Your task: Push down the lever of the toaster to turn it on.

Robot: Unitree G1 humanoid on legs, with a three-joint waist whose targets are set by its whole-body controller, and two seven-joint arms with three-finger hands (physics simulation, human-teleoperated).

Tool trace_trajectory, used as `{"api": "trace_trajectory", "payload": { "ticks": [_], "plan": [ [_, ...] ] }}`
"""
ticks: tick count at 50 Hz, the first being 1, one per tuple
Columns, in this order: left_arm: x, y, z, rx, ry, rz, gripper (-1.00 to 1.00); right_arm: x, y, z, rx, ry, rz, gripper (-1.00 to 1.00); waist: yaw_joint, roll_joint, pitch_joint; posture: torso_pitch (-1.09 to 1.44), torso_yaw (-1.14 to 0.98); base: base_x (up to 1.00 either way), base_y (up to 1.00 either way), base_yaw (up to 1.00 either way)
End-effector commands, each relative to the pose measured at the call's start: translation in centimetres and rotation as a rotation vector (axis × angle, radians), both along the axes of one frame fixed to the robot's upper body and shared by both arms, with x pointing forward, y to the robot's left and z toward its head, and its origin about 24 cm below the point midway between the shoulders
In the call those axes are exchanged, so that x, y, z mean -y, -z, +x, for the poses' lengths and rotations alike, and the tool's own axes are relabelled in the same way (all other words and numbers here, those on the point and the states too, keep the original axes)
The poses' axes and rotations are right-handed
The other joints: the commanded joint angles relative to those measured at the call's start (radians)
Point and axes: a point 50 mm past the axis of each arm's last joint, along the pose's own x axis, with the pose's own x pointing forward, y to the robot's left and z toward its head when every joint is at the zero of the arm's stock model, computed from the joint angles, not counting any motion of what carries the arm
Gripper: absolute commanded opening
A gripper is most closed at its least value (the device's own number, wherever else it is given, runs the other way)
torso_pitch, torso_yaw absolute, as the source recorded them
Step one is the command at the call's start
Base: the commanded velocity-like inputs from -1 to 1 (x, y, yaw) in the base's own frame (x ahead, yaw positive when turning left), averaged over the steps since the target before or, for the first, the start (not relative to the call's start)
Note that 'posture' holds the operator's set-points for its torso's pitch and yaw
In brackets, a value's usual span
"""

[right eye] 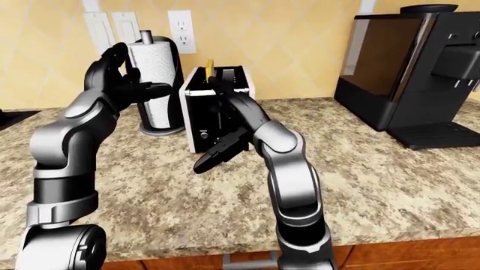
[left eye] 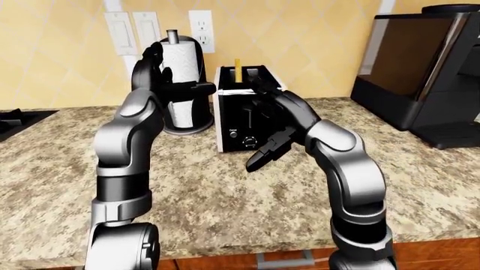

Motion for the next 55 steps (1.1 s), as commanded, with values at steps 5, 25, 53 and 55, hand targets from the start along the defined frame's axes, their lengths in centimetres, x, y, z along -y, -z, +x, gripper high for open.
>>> {"api": "trace_trajectory", "payload": {
  "ticks": [5,25,53,55],
  "plan": [
    [0.0,-2.2,-0.3,0.100,0.002,0.000,1.00,-0.3,-1.5,0.3,0.088,-0.001,0.009,1.00,0.000,0.005,-0.014,-0.37,0.00,0.00,0.00,0.00],
    [0.0,-2.4,-0.3,0.101,0.002,-0.003,1.00,-0.3,-0.6,1.5,0.071,0.010,0.021,1.00,0.001,0.004,-0.014,-0.37,0.00,0.00,0.00,0.00],
    [0.0,-2.3,-0.3,0.102,0.002,-0.003,1.00,-0.3,1.0,2.1,0.037,0.017,0.025,1.00,0.008,0.000,-0.014,-0.37,0.00,0.00,0.00,0.00],
    [0.0,-2.3,-0.3,0.101,0.002,-0.003,1.00,-0.4,1.1,2.2,0.034,0.018,0.025,1.00,0.008,0.000,-0.015,-0.37,0.00,0.00,0.00,0.00]
  ]
}}
